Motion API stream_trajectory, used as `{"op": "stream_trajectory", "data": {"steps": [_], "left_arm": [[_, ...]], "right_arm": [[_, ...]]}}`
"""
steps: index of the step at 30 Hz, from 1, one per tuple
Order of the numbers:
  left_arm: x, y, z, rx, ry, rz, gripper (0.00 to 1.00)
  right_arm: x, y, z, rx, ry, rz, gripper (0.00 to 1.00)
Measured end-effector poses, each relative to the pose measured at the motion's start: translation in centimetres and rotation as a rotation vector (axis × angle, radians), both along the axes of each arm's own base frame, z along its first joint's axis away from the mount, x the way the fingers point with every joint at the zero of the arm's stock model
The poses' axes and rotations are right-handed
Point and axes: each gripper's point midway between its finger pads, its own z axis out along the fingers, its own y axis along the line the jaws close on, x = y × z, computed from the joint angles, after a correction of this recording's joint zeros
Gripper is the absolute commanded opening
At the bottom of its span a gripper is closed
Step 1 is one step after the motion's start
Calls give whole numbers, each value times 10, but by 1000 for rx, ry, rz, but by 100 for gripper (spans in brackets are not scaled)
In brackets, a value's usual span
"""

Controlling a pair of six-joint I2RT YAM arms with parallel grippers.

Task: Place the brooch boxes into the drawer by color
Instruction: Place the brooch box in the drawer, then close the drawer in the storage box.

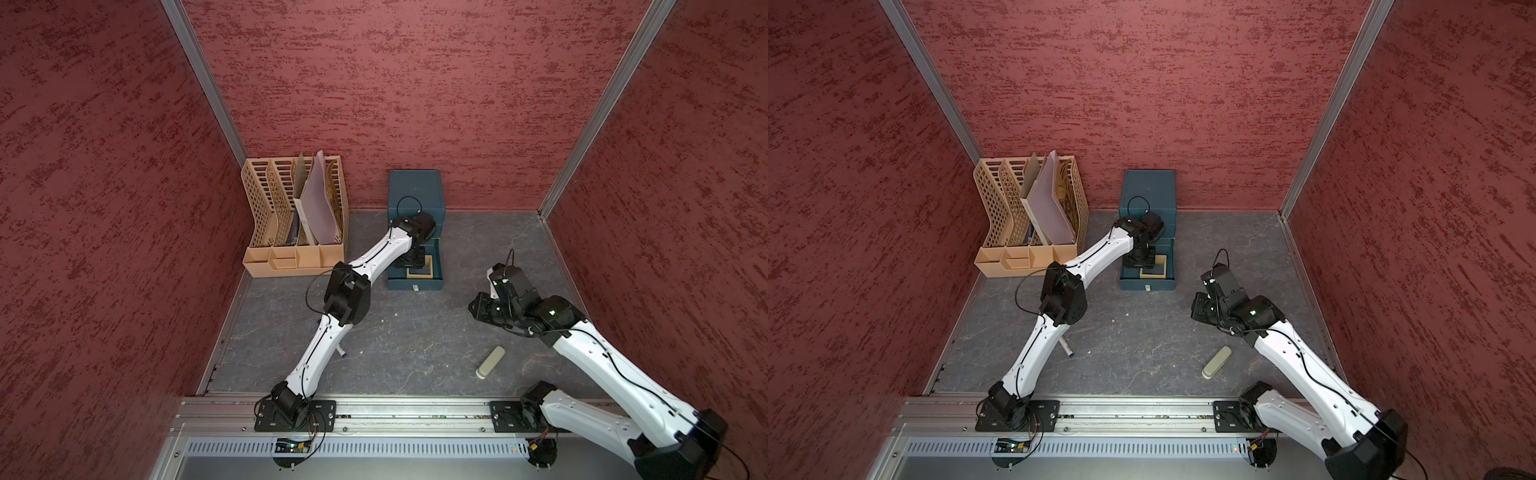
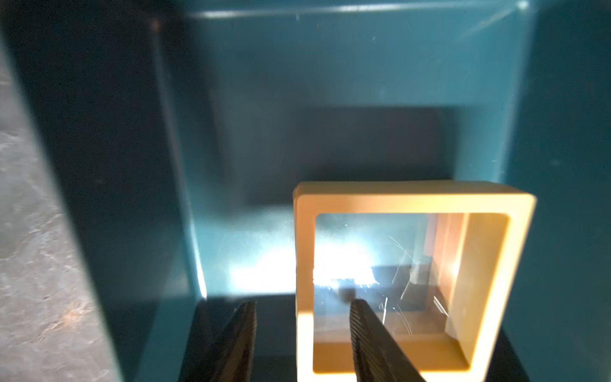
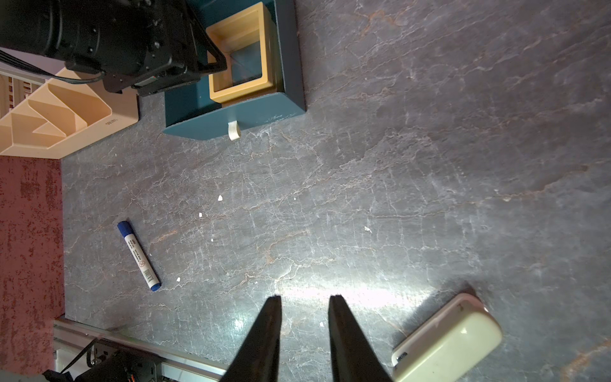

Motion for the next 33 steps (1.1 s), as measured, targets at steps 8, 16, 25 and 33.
{"op": "stream_trajectory", "data": {"steps": [8,16,25,33], "left_arm": [[-8,-7,104,-135,-174,-2,75],[-11,26,204,-395,-343,65,100],[46,88,218,-621,-367,185,99],[92,89,162,-746,-264,155,91]], "right_arm": [[3,5,2,24,-11,8,33],[10,26,-7,105,10,39,34],[24,52,2,245,-5,64,40],[34,65,-10,394,42,47,40]]}}
